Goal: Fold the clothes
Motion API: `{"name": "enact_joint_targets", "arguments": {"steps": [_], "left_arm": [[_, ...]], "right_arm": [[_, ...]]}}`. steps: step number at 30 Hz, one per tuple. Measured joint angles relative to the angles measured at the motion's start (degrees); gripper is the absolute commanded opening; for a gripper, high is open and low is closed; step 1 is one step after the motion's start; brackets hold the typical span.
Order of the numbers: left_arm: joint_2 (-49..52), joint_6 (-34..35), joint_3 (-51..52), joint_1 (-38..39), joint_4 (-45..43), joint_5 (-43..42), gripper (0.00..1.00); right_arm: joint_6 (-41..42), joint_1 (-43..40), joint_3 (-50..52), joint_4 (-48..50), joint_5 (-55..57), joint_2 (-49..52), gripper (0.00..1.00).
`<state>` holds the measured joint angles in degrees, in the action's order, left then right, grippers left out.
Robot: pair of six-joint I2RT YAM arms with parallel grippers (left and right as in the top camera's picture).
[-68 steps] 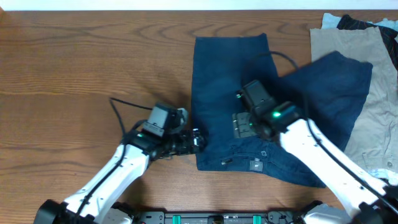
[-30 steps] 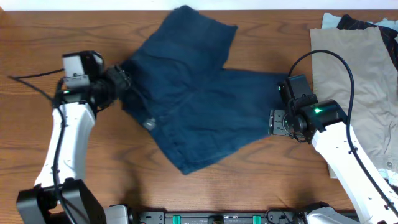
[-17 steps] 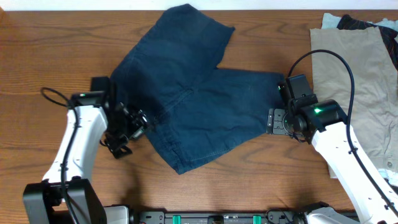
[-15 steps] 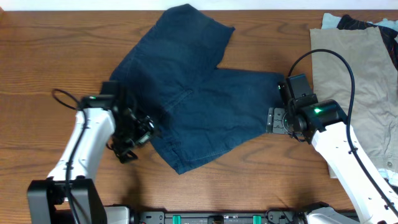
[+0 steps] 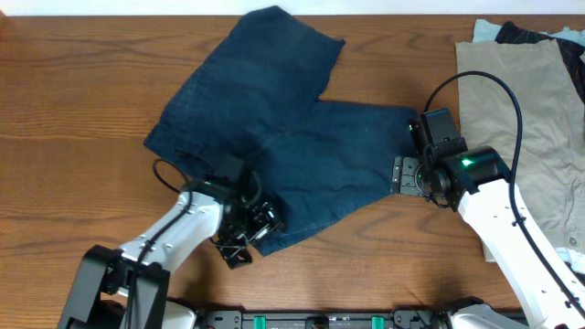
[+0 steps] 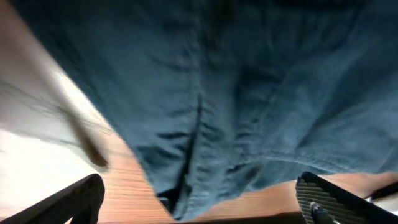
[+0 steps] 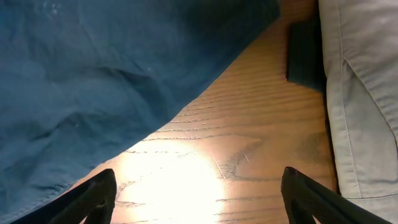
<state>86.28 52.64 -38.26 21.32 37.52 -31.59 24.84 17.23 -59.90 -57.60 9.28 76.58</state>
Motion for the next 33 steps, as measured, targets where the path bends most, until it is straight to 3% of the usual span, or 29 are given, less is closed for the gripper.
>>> {"name": "enact_joint_targets", "arguments": {"steps": [9, 21, 24, 28, 30, 33], "left_arm": [[0.00, 18.01, 0.02, 5.03, -1.73, 3.37, 0.75], [0.00, 37.55, 0.17, 12.26, -5.25, 11.30, 0.68], [-0.02, 41.03, 0.17, 13.22, -5.60, 13.05, 0.55], [-0.17, 43.60, 0.04, 13.57, -5.79, 16.04, 0.22], [-0.26, 44.06, -0.15, 13.64, -5.01, 17.68, 0.14], [-0.48, 44.78, -0.61, 13.60, -0.96, 20.92, 0.13]], "right_arm": [[0.20, 0.00, 0.00, -0.02, 0.00, 0.00, 0.83], [0.20, 0.00, 0.00, -0.22, 0.00, 0.00, 0.83], [0.20, 0.00, 0.00, -0.24, 0.00, 0.00, 0.83], [0.20, 0.00, 0.00, -0.66, 0.00, 0.00, 0.83], [0.20, 0.00, 0.00, -1.05, 0.04, 0.00, 0.83], [0.20, 0.00, 0.00, -1.36, 0.66, 0.00, 0.83]]}}
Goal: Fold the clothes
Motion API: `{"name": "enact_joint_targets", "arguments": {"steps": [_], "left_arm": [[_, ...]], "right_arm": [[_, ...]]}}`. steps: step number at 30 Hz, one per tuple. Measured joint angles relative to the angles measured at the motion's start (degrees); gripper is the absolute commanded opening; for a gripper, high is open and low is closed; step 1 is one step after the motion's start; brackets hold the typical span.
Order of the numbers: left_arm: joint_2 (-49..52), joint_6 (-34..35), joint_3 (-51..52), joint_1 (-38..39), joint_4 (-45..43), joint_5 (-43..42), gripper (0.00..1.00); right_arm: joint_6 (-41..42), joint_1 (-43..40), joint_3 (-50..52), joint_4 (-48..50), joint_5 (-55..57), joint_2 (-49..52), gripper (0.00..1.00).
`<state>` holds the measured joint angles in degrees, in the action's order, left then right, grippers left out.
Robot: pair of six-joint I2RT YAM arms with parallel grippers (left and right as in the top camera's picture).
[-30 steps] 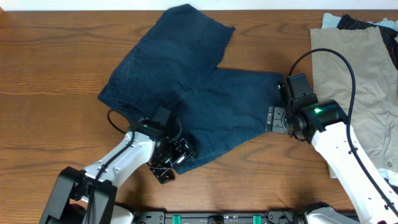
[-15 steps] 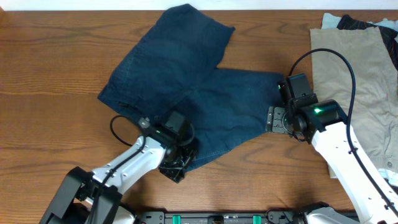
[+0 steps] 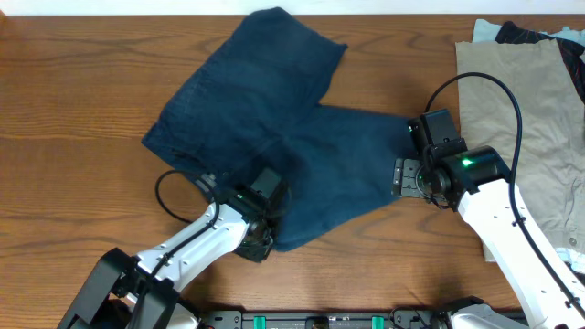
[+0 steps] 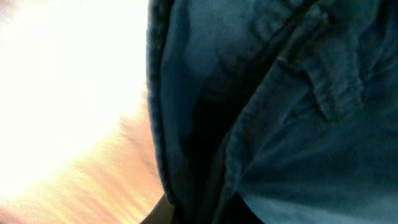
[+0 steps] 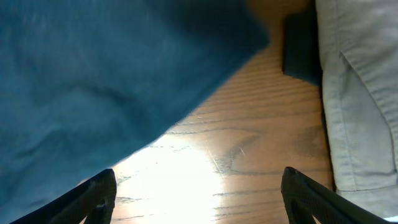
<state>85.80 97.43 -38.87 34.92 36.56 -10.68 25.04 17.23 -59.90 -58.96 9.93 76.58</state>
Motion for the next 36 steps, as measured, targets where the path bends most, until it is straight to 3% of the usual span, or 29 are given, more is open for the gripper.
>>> {"name": "enact_joint_targets", "arguments": {"steps": [7, 14, 20, 30, 32, 34, 36], "left_arm": [[-0.07, -4.52, 0.15, -5.51, 10.69, 7.80, 0.13], [-0.02, -15.28, 0.57, -15.15, 12.33, 12.07, 0.16], [-0.02, -20.65, 0.63, -20.09, 12.44, 12.81, 0.17], [-0.02, -22.53, 0.70, -20.63, 12.31, 12.83, 0.17], [-0.02, -22.67, 0.72, -20.63, 12.31, 12.83, 0.17], [-0.02, -22.77, 0.72, -20.63, 12.33, 12.83, 0.17], [-0.02, -23.41, 0.72, -20.63, 12.31, 12.81, 0.17]], "right_arm": [[0.02, 0.00, 0.02, 0.04, -0.68, 0.00, 0.82], [4.31, 0.02, 4.00, 0.09, -9.22, 0.85, 0.81], [17.16, 0.02, 14.03, 2.91, -15.06, 1.79, 0.63], [38.77, 0.02, 27.50, 21.68, -24.30, 1.84, 0.45], [41.13, -0.02, 28.87, 24.59, -25.79, 1.25, 0.31], [42.95, -0.02, 29.79, 26.67, -26.53, 1.01, 0.06], [44.35, -0.02, 30.49, 27.41, -26.45, 0.96, 0.01]]}}
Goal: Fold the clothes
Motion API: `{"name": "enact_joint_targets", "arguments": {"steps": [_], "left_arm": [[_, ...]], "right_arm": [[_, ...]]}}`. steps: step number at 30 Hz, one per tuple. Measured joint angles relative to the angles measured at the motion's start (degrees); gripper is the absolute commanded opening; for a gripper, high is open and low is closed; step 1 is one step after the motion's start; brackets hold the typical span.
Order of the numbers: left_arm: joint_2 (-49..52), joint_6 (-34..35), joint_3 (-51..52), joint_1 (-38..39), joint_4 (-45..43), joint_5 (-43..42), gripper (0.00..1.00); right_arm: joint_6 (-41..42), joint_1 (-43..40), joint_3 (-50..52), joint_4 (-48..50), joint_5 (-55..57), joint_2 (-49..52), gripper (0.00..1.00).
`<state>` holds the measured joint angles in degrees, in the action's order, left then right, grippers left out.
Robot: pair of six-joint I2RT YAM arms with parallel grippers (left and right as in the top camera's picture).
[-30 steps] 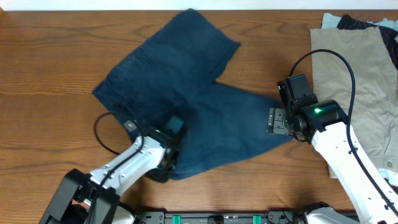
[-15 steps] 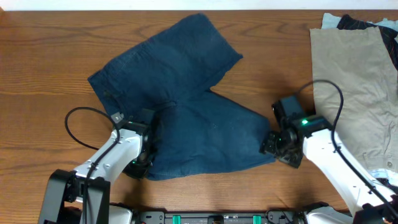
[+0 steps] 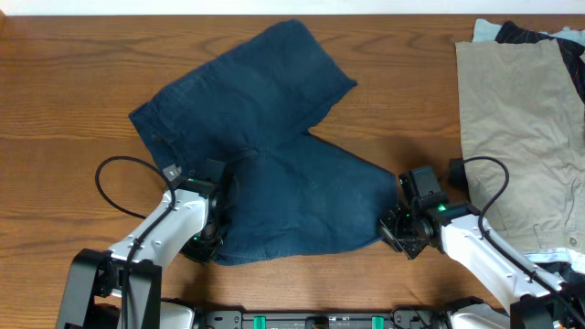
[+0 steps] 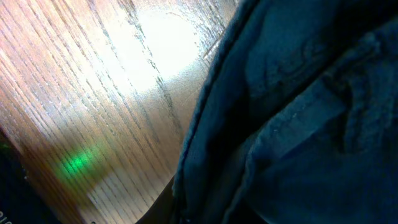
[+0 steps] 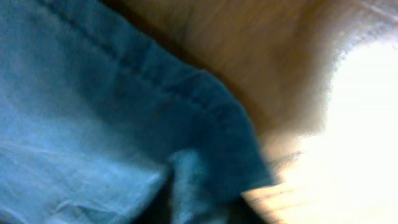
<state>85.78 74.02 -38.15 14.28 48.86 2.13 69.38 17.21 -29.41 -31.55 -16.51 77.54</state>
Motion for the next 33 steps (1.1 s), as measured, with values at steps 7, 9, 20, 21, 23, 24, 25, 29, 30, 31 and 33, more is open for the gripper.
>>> {"name": "enact_joint_targets", "arguments": {"steps": [7, 9, 20, 21, 23, 24, 25, 29, 30, 31, 33], "left_arm": [[0.04, -9.18, -0.50, -0.04, 0.13, -2.19, 0.17], [0.09, -12.98, -1.64, -0.04, 0.13, -4.48, 0.15], [0.15, -25.07, -8.66, 1.09, -2.36, -14.62, 0.06], [0.15, -25.68, -8.92, 1.75, -2.43, -15.41, 0.06], [0.15, -26.53, -9.05, 3.08, -2.36, -16.74, 0.06], [0.15, -26.88, -9.07, 3.82, -1.95, -17.18, 0.06], [0.15, -27.41, -9.07, 4.63, -1.29, -17.55, 0.06], [-0.76, -28.04, -9.11, 6.97, 3.98, -18.58, 0.06], [-1.60, -28.17, -9.11, 7.37, 5.44, -18.60, 0.06], [-3.06, -28.30, -9.11, 7.76, 6.80, -18.53, 0.06], [-7.28, -28.87, -9.14, 8.24, 8.83, -18.25, 0.06]], "right_arm": [[-3.45, -0.92, 0.22, 4.11, 2.36, 0.07, 0.01], [-5.99, -2.67, -0.74, 2.80, 3.50, -0.13, 0.01], [-13.77, -12.63, -14.64, -22.91, 10.60, -10.25, 0.01], [-14.01, -13.25, -14.97, -24.79, 10.95, -11.23, 0.01], [-14.43, -14.45, -15.13, -28.70, 11.72, -13.55, 0.01], [-14.58, -14.88, -15.13, -30.67, 12.20, -14.86, 0.01], [-14.62, -15.17, -15.13, -32.46, 12.55, -16.11, 0.01], [-14.80, -15.54, -15.13, -38.12, 13.31, -21.42, 0.01], [-14.82, -15.54, -15.13, -39.69, 13.31, -23.26, 0.01], [-14.82, -15.54, -15.13, -40.57, 13.29, -24.63, 0.01], [-15.39, -15.54, -15.15, -41.79, 13.29, -27.69, 0.01]]}}
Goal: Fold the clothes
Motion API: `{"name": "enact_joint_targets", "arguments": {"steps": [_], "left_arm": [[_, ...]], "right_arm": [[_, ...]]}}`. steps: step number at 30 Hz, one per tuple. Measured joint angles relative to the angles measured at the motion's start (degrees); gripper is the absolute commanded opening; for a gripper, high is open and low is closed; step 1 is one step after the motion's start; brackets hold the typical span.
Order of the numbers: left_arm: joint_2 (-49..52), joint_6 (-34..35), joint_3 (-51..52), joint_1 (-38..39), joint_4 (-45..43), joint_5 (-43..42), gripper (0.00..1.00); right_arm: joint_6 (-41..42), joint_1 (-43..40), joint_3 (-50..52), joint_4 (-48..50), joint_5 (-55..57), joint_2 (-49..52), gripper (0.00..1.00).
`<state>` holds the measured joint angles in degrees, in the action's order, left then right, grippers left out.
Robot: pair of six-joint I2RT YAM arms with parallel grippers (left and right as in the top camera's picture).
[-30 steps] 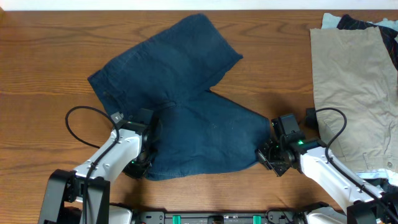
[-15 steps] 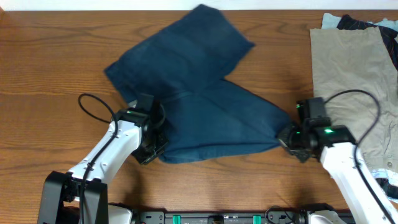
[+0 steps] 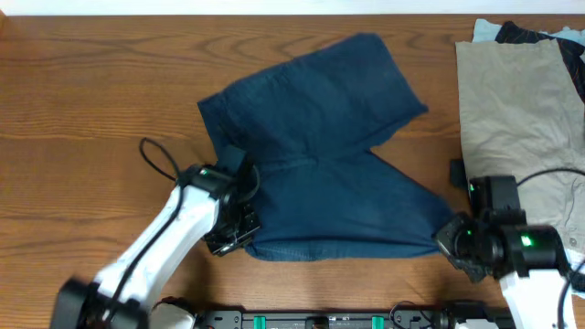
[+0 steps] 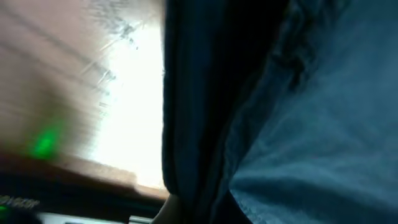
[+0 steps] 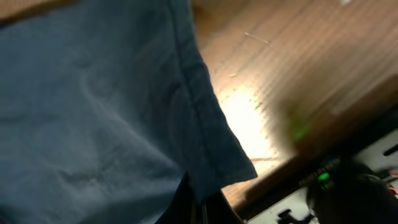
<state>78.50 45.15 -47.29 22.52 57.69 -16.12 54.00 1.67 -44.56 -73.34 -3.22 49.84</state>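
Observation:
Dark blue denim shorts (image 3: 320,155) lie spread on the wooden table (image 3: 82,110), one leg toward the back right, the other along the front edge. My left gripper (image 3: 239,239) is shut on the waistband corner at the front left; in the left wrist view the denim (image 4: 292,124) fills the frame. At the front right my right gripper (image 3: 450,239) is shut on the hem corner of the front leg; that hem (image 5: 205,137) runs down into its fingers in the right wrist view.
A khaki garment (image 3: 512,119) lies along the table's right side with other clothes (image 3: 526,35) at the back right corner. A small dark object (image 3: 454,172) sits between the shorts and the khaki cloth. The table's front edge is just below both grippers.
Both grippers, still shut on the shorts, have shifted to the right and slightly toward the front edge. The whole garment now lies further right, its front leg stretched flat along the front.
At first both grippers stood open beside the crumpled shorts. Then the left gripper was shut on the waistband, the right still open. Later both held the shorts by the front corners, and now the garment lies further right and flatter.

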Motion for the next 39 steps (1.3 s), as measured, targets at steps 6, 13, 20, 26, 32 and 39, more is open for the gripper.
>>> {"name": "enact_joint_targets", "arguments": {"steps": [6, 13, 20, 26, 32, 39], "left_arm": [[-17.79, -0.57, 0.00, 0.20, 4.15, 1.09, 0.06], [-36.68, -0.20, -0.02, 0.22, 4.90, 2.93, 0.06], [-41.38, 3.19, -0.07, 0.70, 1.11, 10.29, 0.06], [-34.38, 7.89, -0.11, 0.81, -2.75, 16.41, 0.06], [-27.47, 12.92, -0.13, -1.79, -8.57, 21.68, 0.06], [-19.56, 16.74, -0.22, -8.79, -16.02, 24.74, 0.07]], "right_arm": [[-4.39, 0.00, -2.64, -1.33, -0.42, -5.73, 0.01], [-11.54, 0.00, -12.94, -1.90, -1.40, -4.37, 0.01], [-20.02, 0.11, -22.01, 4.66, -5.75, 3.52, 0.01], [-27.36, 2.27, -24.87, 17.44, -7.98, 14.95, 0.01], [-31.58, 5.42, -25.14, 30.38, -8.59, 22.86, 0.01], [-35.26, 10.75, -25.24, 47.69, -7.32, 32.11, 0.01]]}}
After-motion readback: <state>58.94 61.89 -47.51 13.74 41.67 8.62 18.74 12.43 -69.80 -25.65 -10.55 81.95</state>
